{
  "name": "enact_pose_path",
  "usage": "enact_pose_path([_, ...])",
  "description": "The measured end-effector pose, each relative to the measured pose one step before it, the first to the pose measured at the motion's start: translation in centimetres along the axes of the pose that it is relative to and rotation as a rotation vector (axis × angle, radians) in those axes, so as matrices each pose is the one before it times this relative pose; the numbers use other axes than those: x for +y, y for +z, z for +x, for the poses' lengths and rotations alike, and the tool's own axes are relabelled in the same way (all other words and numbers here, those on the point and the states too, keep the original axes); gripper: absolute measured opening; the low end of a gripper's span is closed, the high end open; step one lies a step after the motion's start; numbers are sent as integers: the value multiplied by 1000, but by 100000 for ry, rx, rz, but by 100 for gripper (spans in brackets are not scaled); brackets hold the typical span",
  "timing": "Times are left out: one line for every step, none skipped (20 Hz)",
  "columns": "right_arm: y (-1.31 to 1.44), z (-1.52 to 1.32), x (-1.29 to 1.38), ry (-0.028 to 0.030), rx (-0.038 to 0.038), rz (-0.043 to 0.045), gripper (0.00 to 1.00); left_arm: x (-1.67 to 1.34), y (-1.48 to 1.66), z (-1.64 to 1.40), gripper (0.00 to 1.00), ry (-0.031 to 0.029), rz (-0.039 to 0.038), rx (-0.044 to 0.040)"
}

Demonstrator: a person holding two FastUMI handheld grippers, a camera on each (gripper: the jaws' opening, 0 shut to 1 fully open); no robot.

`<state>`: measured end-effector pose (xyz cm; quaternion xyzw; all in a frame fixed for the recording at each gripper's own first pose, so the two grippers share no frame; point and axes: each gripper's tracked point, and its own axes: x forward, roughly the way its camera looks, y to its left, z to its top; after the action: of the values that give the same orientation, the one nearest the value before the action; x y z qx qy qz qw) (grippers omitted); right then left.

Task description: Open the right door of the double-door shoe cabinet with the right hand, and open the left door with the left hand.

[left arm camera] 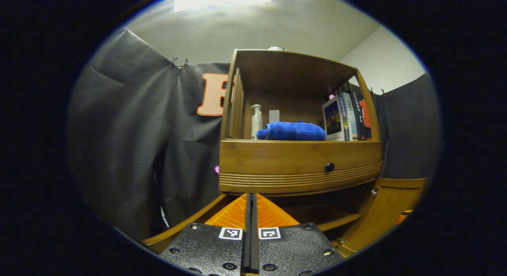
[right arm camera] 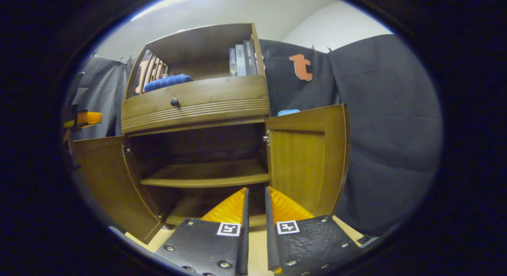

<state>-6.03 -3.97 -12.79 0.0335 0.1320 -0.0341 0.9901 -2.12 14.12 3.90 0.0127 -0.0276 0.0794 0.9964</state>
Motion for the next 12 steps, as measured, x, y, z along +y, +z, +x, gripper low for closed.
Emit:
enact_pose_path([445, -207, -144, -682, -1149, 25, 19, -1179, -453, 426, 1, -2728, -653, 846])
enact_pose_path([650, -59, -157, -759, -1168, -115, 19, -1107, -319, 452, 1, -2555, -696, 431])
enact_pose_path([454, -219, -271, -888, -1016, -329, 19, -968, -384, 395, 1, -2619, -823, 738])
enact_pose_path([452, -261, -235, -963, -1119, -373, 19, -933, -342, 385, 1, -2505, -1160, 835])
enact_pose_path([394, -266, -206, -923, -1016, -284, 19, -1046, -506, 437, 1, -2557, -1168, 877])
enact_pose_path([474, -234, -132, -805, -982, -277, 19, -847, -473, 420, 0, -2181, -1123, 1028])
enact_pose_path([443, -244, -135, -702, -976, -236, 19, -765, -446, 438, 1, -1812, -550, 838])
enact_pose_path([577, -281, -39, -383, -976, -211, 19, -553, -347, 373, 1, -1343, -47, 703])
enact_pose_path([547, -152, 74, -425, -1177, -143, 19, -495, -411, 478, 0, -1085, 396, 617])
enact_pose_path([616, -214, 19, -357, -1270, -105, 19, -610, -400, 295, 0, -1382, 360, 580])
enact_pose_path([542, -207, 133, -47, -1331, -86, 19, -746, -494, 280, 1, -1844, 278, 579])
enact_pose_path([421, -134, 103, 74, -1081, -239, 19, -667, -496, 303, 0, -1626, 220, 771])
